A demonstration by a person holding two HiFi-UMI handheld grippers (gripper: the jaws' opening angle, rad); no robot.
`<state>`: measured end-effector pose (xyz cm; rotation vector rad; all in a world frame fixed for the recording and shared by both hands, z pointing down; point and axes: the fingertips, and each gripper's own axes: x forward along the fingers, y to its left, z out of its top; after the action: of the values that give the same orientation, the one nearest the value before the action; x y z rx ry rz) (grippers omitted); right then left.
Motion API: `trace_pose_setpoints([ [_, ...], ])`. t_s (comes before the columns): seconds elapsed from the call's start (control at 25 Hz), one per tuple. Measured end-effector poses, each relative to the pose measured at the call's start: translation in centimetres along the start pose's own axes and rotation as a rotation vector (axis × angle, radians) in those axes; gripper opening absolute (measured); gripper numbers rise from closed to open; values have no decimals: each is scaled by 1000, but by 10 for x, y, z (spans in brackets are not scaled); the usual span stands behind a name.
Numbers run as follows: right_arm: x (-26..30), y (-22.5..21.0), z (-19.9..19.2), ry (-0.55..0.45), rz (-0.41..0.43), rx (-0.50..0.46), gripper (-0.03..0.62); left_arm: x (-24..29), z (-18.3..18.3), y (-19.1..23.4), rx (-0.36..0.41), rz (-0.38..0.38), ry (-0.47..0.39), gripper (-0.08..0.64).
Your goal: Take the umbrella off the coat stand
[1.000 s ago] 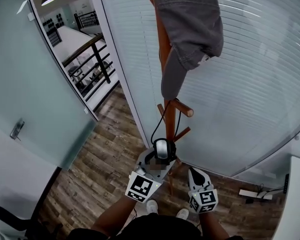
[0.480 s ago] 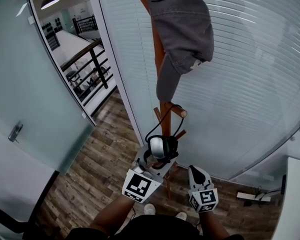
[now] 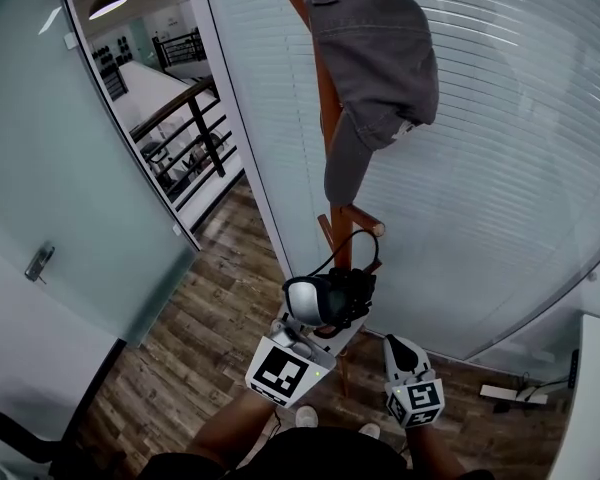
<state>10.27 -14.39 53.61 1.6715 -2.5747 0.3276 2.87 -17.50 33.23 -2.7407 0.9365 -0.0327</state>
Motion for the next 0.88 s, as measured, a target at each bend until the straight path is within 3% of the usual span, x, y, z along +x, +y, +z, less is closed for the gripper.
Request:
trace_pose_setpoints([
  [0.2,2,0,3,-14,-1,-11,6,-6,3,-1,-10,-1,-22,255],
  [0.6,4,2,5,-29,6,-3,6,-21,-88,3,-154,25,197,254],
  [0.88,7,3,10,-34,21,-4,6,-30,-141,-8,-236,14,287,253],
])
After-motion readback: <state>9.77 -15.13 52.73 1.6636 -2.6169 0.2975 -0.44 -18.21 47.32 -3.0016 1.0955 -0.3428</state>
